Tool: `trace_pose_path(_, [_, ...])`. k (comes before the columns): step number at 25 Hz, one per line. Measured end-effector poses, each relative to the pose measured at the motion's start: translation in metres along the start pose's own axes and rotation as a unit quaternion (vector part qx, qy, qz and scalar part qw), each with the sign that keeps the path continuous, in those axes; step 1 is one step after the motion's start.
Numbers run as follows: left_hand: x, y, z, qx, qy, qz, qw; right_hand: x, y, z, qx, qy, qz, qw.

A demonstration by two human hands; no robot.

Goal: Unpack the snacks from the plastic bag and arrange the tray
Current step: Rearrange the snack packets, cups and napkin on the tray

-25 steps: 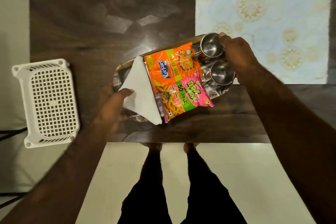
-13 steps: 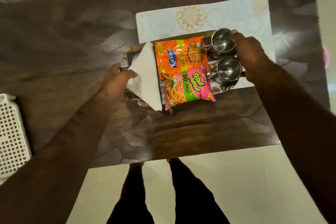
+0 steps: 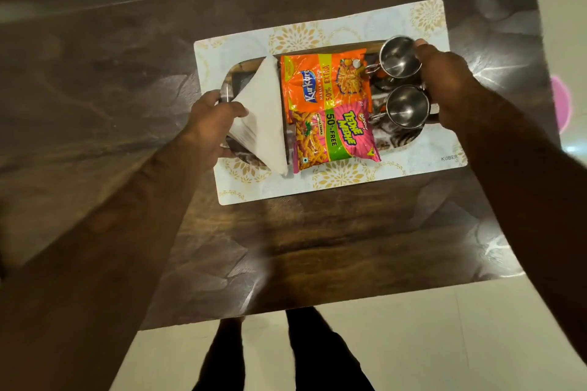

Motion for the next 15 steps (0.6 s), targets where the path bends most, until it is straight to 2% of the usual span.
trace_pose_path(7, [0.008,-0.007,-0.005,0.001,-0.014,-0.013,1.0,0.0,-0.021,0.001,-0.029,0.006,0.001,1.0])
trace_pose_path(13, [0.015,-0.008,0.001,0.043,-0.075,-0.049,0.995,0.0,-0.021,-0.004,-0.059,0.014,-0.005,0.998])
trace_pose_path(15, [0.013,-0.01,0.0,0.035,-0.099,-0.044,0.994,0.0,-0.018,-0.003,-0.064,0.035,0.007,0.997])
Point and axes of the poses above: each hand's wrist, its own y-axis away from the middle knuckle, its own x-axis out of the palm, z = x × y, the point moved 3 cm from there along -y, towards the middle knuckle, and after that the axes turned 3 degrees about -y, right-handed, at the moved point
